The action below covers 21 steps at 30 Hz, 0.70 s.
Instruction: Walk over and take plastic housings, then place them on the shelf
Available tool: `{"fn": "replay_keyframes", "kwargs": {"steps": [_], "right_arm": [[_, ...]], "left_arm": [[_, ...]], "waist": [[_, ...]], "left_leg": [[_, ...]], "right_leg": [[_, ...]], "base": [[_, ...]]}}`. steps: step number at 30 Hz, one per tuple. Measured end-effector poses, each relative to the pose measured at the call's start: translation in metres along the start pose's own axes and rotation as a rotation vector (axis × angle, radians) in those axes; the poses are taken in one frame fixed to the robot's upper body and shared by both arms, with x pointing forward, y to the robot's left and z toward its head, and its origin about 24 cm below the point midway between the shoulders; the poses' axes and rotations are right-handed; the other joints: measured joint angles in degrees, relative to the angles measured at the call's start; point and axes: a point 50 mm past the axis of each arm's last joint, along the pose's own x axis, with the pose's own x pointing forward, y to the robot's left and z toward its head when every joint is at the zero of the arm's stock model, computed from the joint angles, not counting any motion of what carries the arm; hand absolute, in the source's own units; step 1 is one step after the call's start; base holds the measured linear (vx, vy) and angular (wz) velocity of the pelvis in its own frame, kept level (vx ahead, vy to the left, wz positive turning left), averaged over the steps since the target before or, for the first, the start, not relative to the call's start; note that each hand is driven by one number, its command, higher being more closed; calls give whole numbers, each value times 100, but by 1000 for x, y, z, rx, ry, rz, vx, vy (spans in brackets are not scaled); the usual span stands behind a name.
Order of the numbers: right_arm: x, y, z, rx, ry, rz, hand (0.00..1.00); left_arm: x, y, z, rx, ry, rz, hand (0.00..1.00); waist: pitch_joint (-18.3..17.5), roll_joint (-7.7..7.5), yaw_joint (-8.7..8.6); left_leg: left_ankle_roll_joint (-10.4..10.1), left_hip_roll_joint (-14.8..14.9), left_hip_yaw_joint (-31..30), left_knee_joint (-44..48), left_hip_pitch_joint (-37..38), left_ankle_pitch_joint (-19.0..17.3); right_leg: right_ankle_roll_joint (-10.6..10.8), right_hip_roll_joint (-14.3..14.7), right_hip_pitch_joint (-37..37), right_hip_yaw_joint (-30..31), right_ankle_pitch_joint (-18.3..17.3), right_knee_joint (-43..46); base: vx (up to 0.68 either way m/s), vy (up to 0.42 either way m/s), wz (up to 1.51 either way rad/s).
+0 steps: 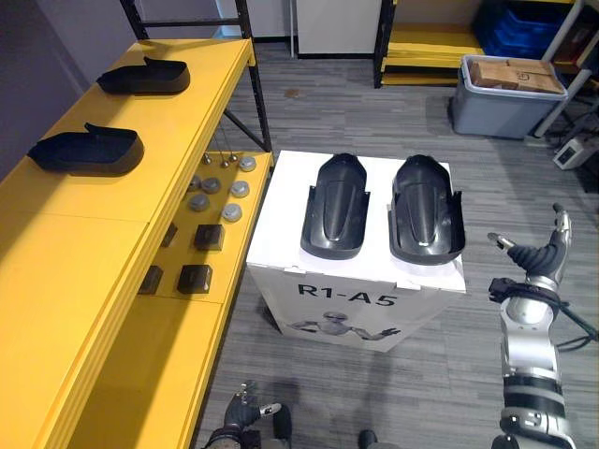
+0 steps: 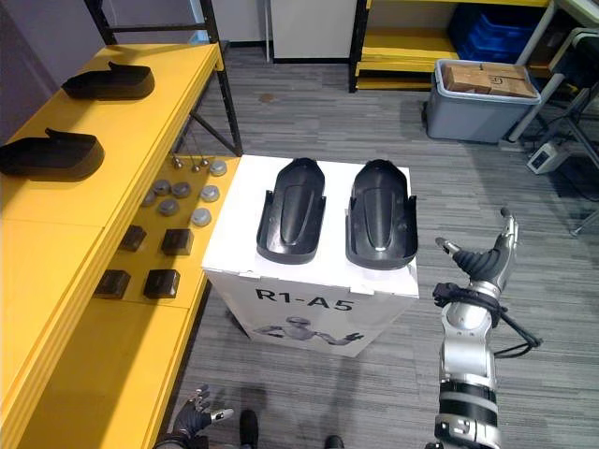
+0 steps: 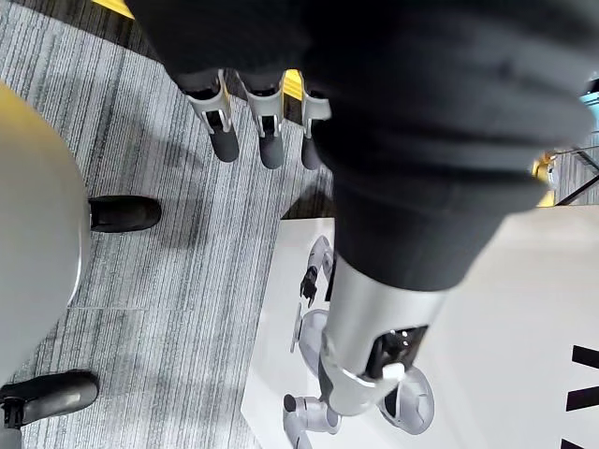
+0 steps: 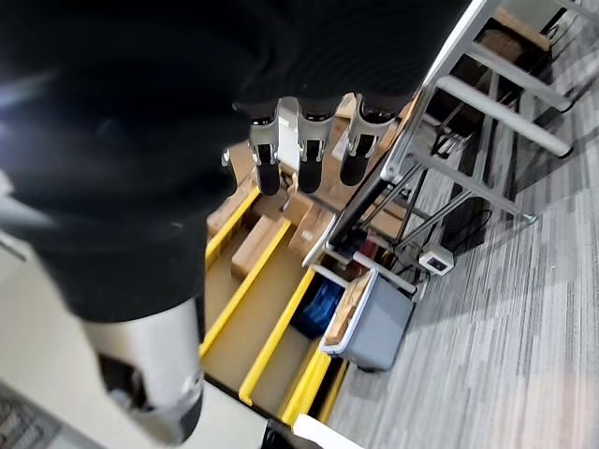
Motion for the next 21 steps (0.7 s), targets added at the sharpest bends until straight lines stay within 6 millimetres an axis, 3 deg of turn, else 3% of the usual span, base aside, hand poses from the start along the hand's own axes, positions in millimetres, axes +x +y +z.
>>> {"fn": "replay_keyframes", "kwargs": {"steps": [10,16,21], "right_arm": [[38,34,15,-10,108,69,0],[65,41,29,14,219,92,0],[75,45,43,58,253,124,0]], "left_arm": [[1,-1,3,10,-26,9,0],[4,-3,10,-30,-48,25,0],[7,-5,17,-33,-63,24,0]], "waist": [[14,15,107],[314,140,131],[602,191,112]], "left_leg": [[30,-12,-55,21,-238,49],[44,-30,-101,21,-392,94],[39,-18,-108,22,-437,116]], "right_leg": [[-4,-1,-240,-33,4,54],[-11,-14,-396,-55,11,100],[-11,-2,-446,-53,138,99]], "base": [[2,-1,1],[4,0,3],[0,0,0]]}}
